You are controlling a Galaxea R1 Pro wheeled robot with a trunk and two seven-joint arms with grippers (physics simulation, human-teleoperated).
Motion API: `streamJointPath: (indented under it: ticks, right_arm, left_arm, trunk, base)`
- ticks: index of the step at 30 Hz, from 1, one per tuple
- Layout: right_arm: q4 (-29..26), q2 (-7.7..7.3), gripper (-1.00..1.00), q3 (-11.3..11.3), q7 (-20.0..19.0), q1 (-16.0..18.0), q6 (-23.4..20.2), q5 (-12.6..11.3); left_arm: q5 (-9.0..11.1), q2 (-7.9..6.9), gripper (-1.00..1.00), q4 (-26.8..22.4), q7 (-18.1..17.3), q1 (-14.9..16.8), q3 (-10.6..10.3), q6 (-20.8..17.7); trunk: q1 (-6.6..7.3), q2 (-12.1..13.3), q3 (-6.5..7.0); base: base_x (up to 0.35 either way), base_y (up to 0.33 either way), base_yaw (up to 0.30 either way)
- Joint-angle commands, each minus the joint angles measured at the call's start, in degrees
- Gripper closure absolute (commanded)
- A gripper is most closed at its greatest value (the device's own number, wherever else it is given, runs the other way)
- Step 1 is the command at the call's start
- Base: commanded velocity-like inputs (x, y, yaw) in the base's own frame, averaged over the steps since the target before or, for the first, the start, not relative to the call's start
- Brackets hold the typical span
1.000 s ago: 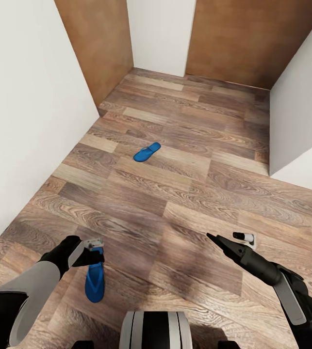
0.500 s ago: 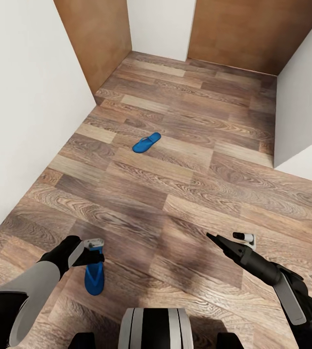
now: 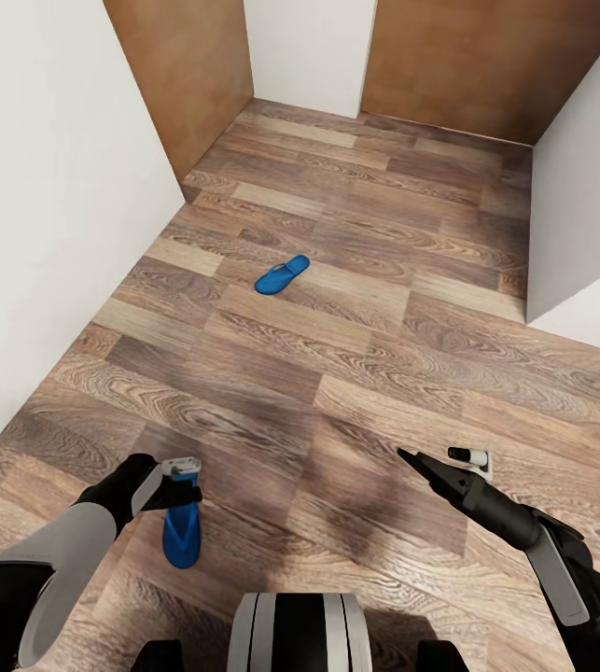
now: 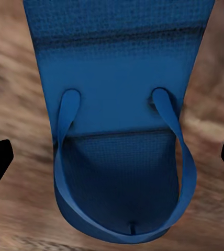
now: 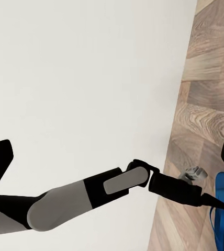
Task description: In the bedroom, move the book from the bed onto either nightstand, and place the two sandals side by side next to the bed.
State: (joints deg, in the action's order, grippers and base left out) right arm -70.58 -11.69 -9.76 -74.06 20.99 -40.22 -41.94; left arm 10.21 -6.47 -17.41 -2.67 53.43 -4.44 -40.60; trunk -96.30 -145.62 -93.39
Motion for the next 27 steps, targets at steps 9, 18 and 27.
streamJointPath:
  ticks: [9, 18, 27]
  right_arm:
    - [0.0, -0.04, -1.00, 0.0, 0.0, 0.0, -0.5, -0.2]
    - [0.0, -0.07, -1.00, -0.1, 0.0, 0.0, -0.5, -0.2]
    - [0.0, -0.08, -1.00, -0.1, 0.0, 0.0, -0.5, -0.2]
  left_arm:
    - [0.5, 0.01, -1.00, 0.0, 0.0, 0.0, -0.5, 0.0]
    - [0.6, -0.16, -1.00, 0.2, 0.0, 0.0, -0.5, 0.1]
    - [0.7, -0.20, -1.00, 0.3, 0.0, 0.0, -0.5, 0.2]
  trunk:
    - [0.01, 0.0, -0.03]
    - [0.01, 0.0, -0.03]
    - [-0.09, -0.1, -0.92]
  base:
    - [0.000, 0.000, 0.000]
    - [0.000, 0.000, 0.000]
    - [0.000, 0.000, 0.000]
